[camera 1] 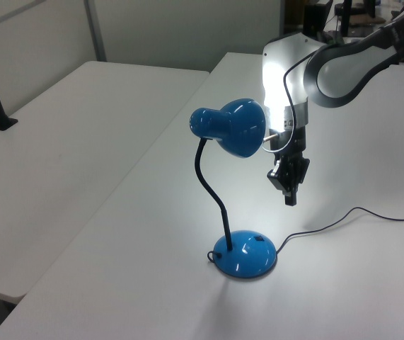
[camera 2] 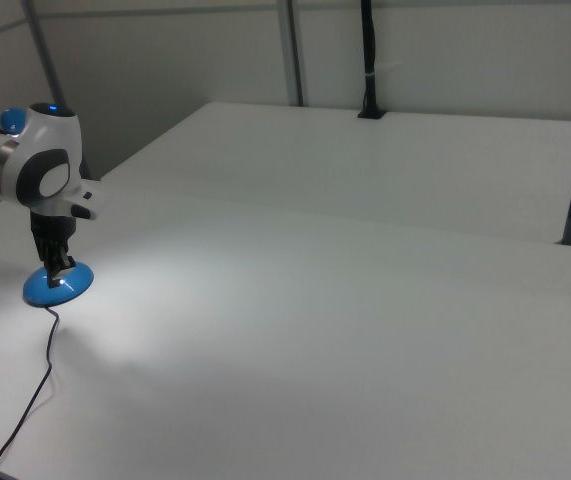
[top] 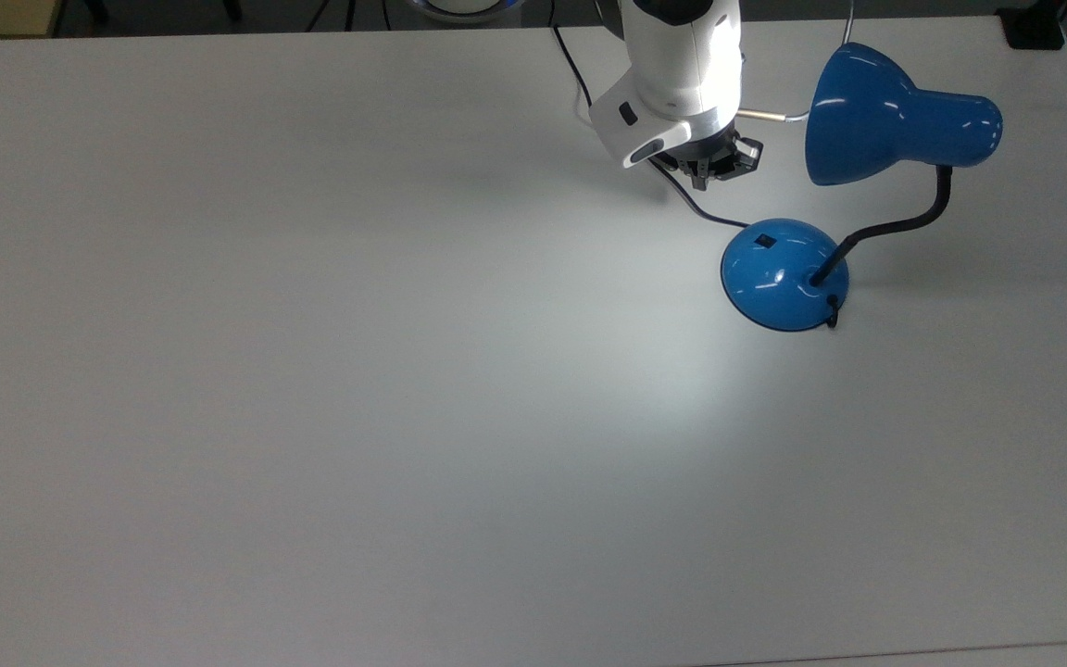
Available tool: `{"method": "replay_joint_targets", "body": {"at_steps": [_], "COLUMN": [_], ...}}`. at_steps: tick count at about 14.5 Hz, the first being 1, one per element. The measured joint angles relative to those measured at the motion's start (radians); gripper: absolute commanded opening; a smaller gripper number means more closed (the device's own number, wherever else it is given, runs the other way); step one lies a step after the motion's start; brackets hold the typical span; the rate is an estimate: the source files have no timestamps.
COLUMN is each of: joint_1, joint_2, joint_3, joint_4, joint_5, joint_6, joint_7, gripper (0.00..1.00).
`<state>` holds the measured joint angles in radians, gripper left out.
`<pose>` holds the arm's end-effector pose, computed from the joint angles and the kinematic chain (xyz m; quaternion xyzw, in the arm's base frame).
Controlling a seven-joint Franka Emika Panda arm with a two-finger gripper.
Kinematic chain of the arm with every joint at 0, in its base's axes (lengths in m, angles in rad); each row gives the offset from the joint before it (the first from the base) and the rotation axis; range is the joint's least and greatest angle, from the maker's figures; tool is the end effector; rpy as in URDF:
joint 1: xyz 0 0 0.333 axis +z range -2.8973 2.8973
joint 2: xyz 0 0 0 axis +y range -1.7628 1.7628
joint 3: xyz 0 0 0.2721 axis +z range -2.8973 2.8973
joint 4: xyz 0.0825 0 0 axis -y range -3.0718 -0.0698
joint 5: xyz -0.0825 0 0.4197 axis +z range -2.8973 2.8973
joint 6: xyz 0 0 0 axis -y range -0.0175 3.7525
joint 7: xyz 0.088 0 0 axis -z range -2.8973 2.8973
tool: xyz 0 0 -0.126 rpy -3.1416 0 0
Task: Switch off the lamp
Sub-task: 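Move the gripper toward the blue lamp base and its switch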
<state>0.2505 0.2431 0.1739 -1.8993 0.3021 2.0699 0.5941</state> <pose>0.5606 0.2741 0.2932 -0.9747 0.1615 0.1040 0.1139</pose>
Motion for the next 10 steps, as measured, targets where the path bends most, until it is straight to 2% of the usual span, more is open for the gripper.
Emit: {"method": "replay_joint_targets", "body": {"at_steps": [5,10], "joint_1": [0.033,0.075], "joint_2": [0.029,0.062], "joint_3": [0.002,0.003], "joint_4": [-0.002,-0.002], "joint_5": [0.041,0.060], "joint_6": [0.115,0.183], "joint_7": [0.095,0.132], "gripper": [0.00,0.00]}}
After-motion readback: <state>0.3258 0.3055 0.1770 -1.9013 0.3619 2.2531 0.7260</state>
